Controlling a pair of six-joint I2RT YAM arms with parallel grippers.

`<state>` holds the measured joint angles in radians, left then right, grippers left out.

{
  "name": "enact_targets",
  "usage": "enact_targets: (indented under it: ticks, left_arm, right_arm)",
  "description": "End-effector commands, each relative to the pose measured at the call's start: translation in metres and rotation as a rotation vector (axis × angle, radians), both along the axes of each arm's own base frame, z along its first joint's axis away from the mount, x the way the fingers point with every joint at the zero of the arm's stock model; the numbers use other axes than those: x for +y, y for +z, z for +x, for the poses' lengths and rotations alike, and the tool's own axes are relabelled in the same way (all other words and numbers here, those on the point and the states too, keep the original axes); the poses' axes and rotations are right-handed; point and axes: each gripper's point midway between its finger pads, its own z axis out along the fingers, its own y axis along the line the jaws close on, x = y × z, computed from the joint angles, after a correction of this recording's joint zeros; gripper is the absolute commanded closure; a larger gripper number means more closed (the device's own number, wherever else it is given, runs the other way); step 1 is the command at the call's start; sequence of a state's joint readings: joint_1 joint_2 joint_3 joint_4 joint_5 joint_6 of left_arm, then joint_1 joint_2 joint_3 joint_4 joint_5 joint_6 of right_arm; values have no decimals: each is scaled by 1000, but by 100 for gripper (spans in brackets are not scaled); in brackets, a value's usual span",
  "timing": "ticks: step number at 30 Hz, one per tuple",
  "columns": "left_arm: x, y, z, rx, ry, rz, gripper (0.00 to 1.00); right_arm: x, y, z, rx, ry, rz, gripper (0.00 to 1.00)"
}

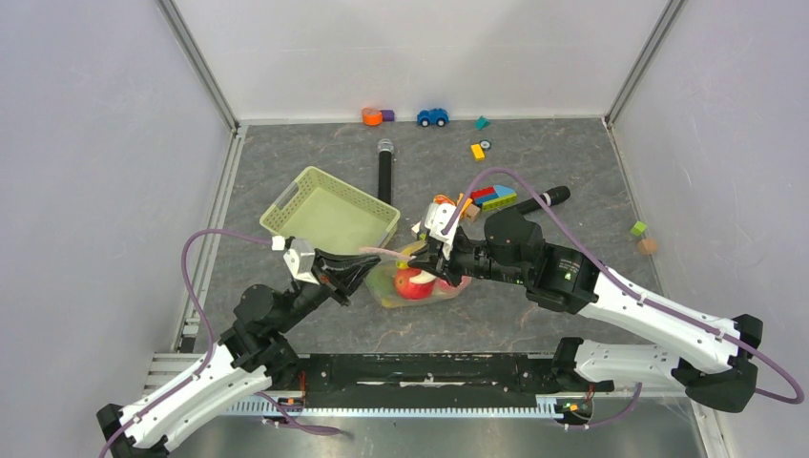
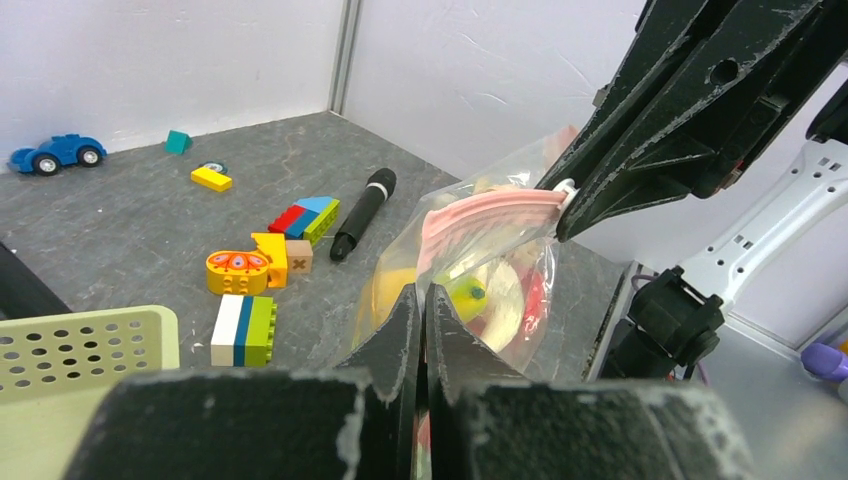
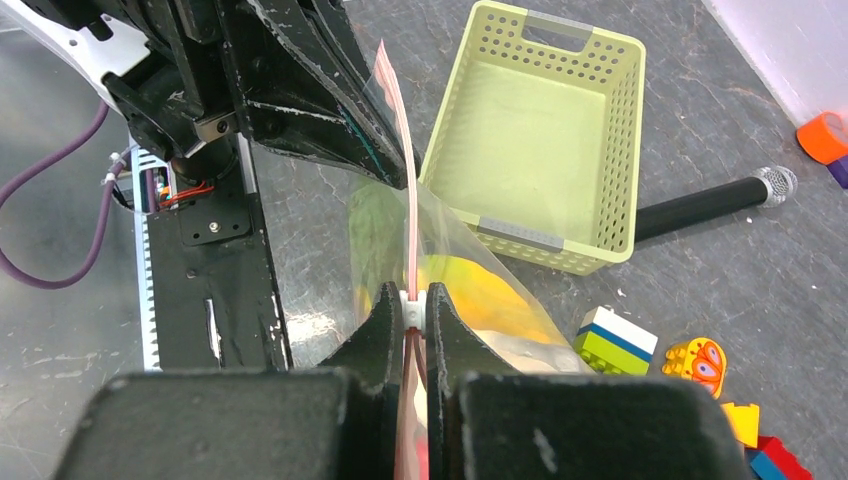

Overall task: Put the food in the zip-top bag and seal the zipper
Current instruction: Zip the zipper food storage bag at the center of the board.

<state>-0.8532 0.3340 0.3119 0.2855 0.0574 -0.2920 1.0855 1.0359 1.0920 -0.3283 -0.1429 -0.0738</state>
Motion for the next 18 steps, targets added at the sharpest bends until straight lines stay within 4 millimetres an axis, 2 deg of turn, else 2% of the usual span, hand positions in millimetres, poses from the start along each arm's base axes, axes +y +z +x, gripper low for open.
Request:
enact_targets:
  ticks: [1,9,18]
  left_arm:
    - [15,-1,18,43,122,-40,98]
    - [19,-3,23,53,156,-44,98]
    - [31,-12,40,112,272,-44,98]
  right_arm:
    - [-9,35,2,-52,-25,74,100]
    - [-11,30,0,-43,-22,67,100]
    - [-16,28,3,-59,-43,52,100]
